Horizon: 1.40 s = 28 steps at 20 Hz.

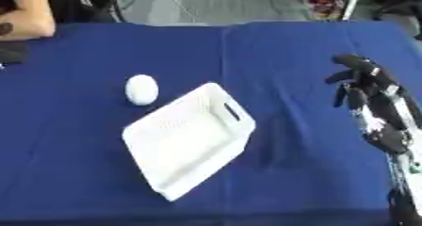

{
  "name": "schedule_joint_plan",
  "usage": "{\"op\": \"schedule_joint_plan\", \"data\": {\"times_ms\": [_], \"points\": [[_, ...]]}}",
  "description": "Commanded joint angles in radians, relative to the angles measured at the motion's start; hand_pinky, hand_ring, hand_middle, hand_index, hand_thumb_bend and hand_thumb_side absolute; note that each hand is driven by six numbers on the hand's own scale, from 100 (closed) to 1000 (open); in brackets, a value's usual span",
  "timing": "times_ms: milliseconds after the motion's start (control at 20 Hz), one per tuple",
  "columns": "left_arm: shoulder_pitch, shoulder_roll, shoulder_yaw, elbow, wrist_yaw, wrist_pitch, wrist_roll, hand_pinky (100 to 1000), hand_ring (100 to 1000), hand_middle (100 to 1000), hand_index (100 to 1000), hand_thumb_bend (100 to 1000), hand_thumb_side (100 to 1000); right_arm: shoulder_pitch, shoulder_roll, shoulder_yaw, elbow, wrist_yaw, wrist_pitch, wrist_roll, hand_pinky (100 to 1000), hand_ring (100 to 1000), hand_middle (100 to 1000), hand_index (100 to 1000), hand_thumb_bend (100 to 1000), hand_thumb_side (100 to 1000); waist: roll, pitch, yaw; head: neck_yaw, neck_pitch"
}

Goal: Pick up objects on the table and place them in the box.

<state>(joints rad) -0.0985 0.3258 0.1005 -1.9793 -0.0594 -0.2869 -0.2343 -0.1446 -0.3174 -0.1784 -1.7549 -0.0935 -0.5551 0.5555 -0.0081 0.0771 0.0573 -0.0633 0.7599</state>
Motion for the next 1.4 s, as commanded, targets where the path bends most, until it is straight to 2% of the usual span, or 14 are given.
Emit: {"op": "schedule_joint_plan", "data": {"times_ms": [50, 100, 150, 200, 250, 400, 900, 1100, 1400], "points": [[-0.005, 0.02, 0.01, -0.021, -0.004, 0.001, -0.002, 826, 821, 921, 752, 374, 791, 0.0, -0.015, -0.009, -0.015, -0.003, -0.027, 0.029, 362, 676, 830, 881, 100, 559, 0.0, -0.01, -0.001, -0.008, -0.012], [-0.005, 0.02, 0.01, -0.021, -0.004, 0.001, -0.002, 826, 819, 914, 752, 375, 790, 0.0, -0.015, -0.009, -0.015, -0.003, -0.027, 0.029, 362, 676, 830, 881, 100, 559, 0.0, -0.01, -0.001, -0.008, -0.012], [-0.005, 0.02, 0.01, -0.021, -0.003, 0.001, -0.002, 826, 811, 864, 752, 374, 790, 0.0, -0.015, -0.009, -0.015, -0.003, -0.027, 0.029, 362, 676, 830, 881, 100, 559, 0.0, -0.01, -0.001, -0.007, -0.012], [-0.005, 0.02, 0.01, -0.021, -0.003, 0.001, -0.001, 826, 811, 864, 752, 374, 790, 0.0, -0.015, -0.009, -0.015, -0.003, -0.027, 0.029, 362, 676, 830, 881, 100, 559, 0.0, -0.01, -0.001, -0.007, -0.012], [-0.005, 0.02, 0.01, -0.021, -0.003, 0.002, -0.001, 825, 797, 755, 750, 374, 791, 0.0, -0.015, -0.009, -0.015, -0.003, -0.027, 0.029, 361, 676, 830, 881, 100, 559, 0.0, -0.01, -0.001, -0.007, -0.012], [-0.005, 0.02, 0.01, -0.021, -0.004, 0.003, -0.002, 825, 790, 693, 748, 371, 794, 0.0, -0.015, -0.009, -0.015, -0.003, -0.027, 0.029, 362, 677, 830, 881, 100, 560, 0.0, -0.009, -0.001, -0.007, -0.012], [-0.008, 0.031, 0.009, -0.021, -0.004, -0.001, -0.002, 828, 790, 698, 748, 376, 789, 0.001, -0.015, -0.009, -0.014, -0.003, -0.027, 0.03, 362, 677, 830, 881, 100, 560, 0.001, -0.01, -0.001, -0.007, -0.012], [-0.03, 0.097, -0.002, -0.021, 0.016, -0.029, 0.006, 844, 796, 688, 756, 397, 760, 0.002, -0.017, -0.007, -0.012, -0.002, -0.027, 0.032, 361, 677, 830, 881, 100, 560, 0.004, -0.013, -0.002, -0.007, -0.011], [-0.078, 0.26, -0.047, -0.013, 0.035, -0.084, 0.005, 867, 803, 677, 768, 406, 745, 0.003, -0.019, -0.002, -0.008, -0.003, -0.026, 0.038, 360, 676, 829, 881, 100, 560, 0.011, -0.019, -0.012, -0.01, -0.015]]}}
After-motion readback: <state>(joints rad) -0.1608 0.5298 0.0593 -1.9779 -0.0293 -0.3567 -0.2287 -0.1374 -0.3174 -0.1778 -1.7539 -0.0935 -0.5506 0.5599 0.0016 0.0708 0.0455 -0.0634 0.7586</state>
